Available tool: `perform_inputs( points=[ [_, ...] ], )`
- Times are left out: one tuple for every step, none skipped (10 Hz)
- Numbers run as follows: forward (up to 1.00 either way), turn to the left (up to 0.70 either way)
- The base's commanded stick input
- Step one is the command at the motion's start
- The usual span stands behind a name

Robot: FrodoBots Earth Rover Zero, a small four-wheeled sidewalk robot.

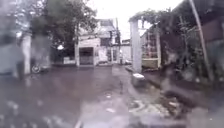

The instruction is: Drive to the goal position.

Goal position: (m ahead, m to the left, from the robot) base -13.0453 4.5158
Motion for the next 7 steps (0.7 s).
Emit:
perform_inputs(
  points=[
    [1.00, 0.00],
    [1.00, 0.00],
    [1.00, -0.22],
    [1.00, -0.04],
    [1.00, 0.00],
    [1.00, 0.00],
    [1.00, 0.00]
  ],
)
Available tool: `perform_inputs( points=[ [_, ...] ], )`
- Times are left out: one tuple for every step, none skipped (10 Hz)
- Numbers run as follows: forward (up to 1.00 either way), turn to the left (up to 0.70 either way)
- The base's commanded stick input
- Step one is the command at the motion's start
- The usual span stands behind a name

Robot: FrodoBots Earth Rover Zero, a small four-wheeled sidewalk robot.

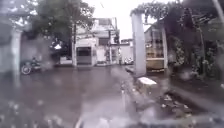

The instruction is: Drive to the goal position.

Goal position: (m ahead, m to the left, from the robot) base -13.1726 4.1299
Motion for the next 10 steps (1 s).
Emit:
perform_inputs(
  points=[
    [1.00, 0.00],
    [1.00, -0.13],
    [1.00, -0.15],
    [1.00, 0.00],
    [1.00, 0.00],
    [1.00, 0.00],
    [1.00, 0.00],
    [1.00, 0.00],
    [1.00, 0.00],
    [1.00, -0.07]
  ],
)
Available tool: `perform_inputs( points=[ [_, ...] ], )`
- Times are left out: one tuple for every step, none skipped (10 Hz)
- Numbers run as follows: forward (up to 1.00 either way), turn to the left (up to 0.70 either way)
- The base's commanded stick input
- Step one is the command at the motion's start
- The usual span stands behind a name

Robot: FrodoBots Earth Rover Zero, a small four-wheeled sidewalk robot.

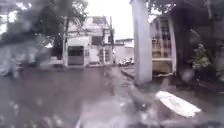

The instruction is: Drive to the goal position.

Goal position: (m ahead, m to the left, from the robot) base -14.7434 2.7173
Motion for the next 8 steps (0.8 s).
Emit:
perform_inputs(
  points=[
    [1.00, -0.19],
    [1.00, 0.00],
    [1.00, 0.00],
    [1.00, 0.00],
    [1.00, 0.00],
    [1.00, 0.00],
    [1.00, 0.00],
    [1.00, 0.00]
  ],
)
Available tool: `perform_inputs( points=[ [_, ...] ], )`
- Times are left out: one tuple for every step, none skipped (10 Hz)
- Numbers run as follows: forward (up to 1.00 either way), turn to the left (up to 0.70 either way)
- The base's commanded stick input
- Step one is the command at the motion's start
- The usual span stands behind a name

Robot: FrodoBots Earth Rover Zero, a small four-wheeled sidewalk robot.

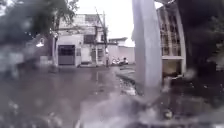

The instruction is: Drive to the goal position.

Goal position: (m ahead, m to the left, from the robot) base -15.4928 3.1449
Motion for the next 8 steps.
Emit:
perform_inputs(
  points=[
    [1.00, 0.00],
    [1.00, 0.00],
    [1.00, 0.01],
    [1.00, 0.22],
    [1.00, 0.27],
    [1.00, 0.27],
    [1.00, 0.27],
    [1.00, 0.27]
  ],
)
